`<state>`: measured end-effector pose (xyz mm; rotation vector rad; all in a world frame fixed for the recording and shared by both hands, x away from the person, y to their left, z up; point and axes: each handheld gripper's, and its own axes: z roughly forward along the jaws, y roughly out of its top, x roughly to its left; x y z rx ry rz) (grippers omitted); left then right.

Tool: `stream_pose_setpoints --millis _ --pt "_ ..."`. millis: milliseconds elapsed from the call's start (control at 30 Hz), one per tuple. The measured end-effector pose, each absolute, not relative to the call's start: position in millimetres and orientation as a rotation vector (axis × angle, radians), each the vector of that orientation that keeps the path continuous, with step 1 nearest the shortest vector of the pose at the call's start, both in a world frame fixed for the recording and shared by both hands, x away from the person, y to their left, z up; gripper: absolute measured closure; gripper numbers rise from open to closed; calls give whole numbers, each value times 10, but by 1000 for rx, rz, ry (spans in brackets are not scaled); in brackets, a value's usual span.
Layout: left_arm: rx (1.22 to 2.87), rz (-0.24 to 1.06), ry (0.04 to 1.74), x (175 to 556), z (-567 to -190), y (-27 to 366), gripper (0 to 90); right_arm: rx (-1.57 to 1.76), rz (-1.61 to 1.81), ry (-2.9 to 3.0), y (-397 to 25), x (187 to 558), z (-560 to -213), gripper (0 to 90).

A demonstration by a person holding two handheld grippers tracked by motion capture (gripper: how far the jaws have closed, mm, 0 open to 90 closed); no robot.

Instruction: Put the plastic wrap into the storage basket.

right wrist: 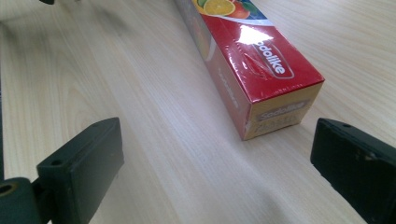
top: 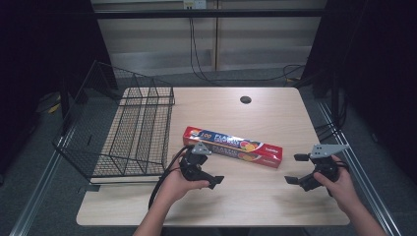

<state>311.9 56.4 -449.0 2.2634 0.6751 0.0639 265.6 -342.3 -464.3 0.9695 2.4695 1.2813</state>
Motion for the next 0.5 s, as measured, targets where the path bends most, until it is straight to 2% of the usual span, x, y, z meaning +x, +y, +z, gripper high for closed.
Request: stream_pose_setpoints --millis 500 --pt "2424 48 606 3583 -4331 230 46 973 1297 2471 -3440 2628 -4678 24"
